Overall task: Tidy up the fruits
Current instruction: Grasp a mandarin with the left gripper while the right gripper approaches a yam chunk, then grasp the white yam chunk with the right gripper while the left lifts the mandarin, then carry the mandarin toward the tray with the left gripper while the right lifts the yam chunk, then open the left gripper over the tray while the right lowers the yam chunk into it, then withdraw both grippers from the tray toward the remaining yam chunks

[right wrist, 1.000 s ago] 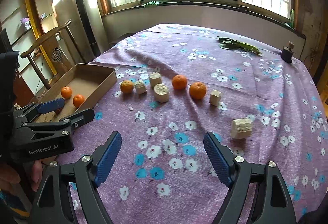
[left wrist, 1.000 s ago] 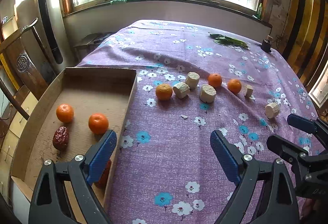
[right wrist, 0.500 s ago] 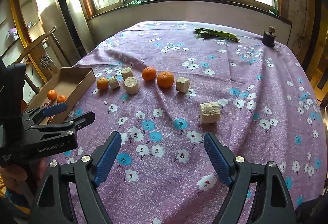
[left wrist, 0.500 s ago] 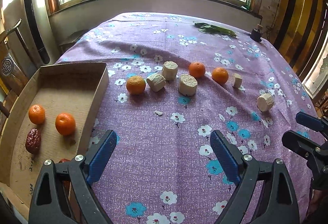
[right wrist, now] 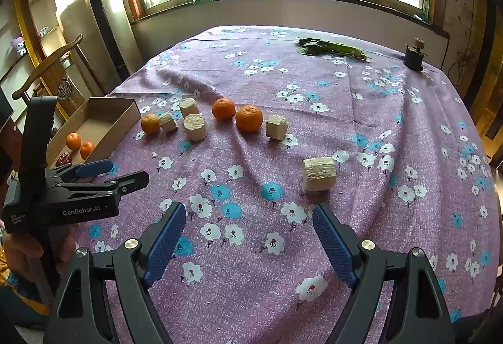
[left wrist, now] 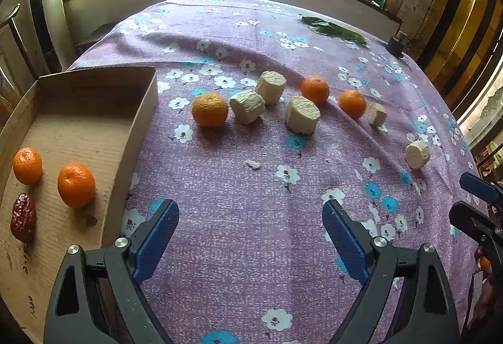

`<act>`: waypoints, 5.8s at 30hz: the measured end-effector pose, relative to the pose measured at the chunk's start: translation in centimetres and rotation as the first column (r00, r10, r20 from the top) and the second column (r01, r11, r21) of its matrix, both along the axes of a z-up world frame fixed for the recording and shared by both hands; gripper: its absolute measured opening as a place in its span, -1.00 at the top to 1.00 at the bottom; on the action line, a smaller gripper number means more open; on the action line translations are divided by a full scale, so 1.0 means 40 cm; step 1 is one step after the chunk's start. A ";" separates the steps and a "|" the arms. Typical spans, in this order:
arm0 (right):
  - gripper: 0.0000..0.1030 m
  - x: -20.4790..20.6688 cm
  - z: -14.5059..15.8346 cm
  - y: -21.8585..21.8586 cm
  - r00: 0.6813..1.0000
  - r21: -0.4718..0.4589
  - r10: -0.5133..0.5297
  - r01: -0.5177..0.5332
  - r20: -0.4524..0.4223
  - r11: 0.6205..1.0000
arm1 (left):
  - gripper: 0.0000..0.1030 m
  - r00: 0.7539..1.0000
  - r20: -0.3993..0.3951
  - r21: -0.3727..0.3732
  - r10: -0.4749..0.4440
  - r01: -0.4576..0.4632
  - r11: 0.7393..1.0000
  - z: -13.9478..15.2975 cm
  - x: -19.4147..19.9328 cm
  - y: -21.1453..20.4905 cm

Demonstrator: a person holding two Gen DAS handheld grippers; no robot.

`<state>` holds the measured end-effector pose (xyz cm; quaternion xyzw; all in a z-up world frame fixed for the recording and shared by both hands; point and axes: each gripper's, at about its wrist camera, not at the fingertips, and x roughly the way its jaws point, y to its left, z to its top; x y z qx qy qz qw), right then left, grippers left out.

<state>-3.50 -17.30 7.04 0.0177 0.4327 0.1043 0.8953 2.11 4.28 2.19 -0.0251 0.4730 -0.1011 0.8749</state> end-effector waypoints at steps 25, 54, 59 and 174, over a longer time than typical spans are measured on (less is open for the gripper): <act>-0.68 0.045 -0.023 -0.094 0.998 0.044 -0.061 0.062 -0.026 0.997 | -0.79 1.000 0.005 0.125 -0.028 0.027 0.992 0.049 0.132 -0.006; -0.68 0.080 -0.060 -0.107 0.994 0.019 -0.082 0.084 -0.072 0.996 | 0.45 0.994 0.020 0.125 -0.103 0.099 0.987 0.014 0.154 0.013; -0.68 0.112 -0.073 -0.129 0.991 -0.001 -0.107 0.108 -0.077 0.994 | 0.44 0.992 0.045 0.091 -0.119 0.115 0.989 0.040 0.087 -0.014; -0.25 0.053 -0.011 0.610 0.846 0.075 0.532 -0.530 -0.024 0.845 | -0.51 0.911 0.161 0.099 0.380 -0.398 0.912 0.091 -0.146 0.451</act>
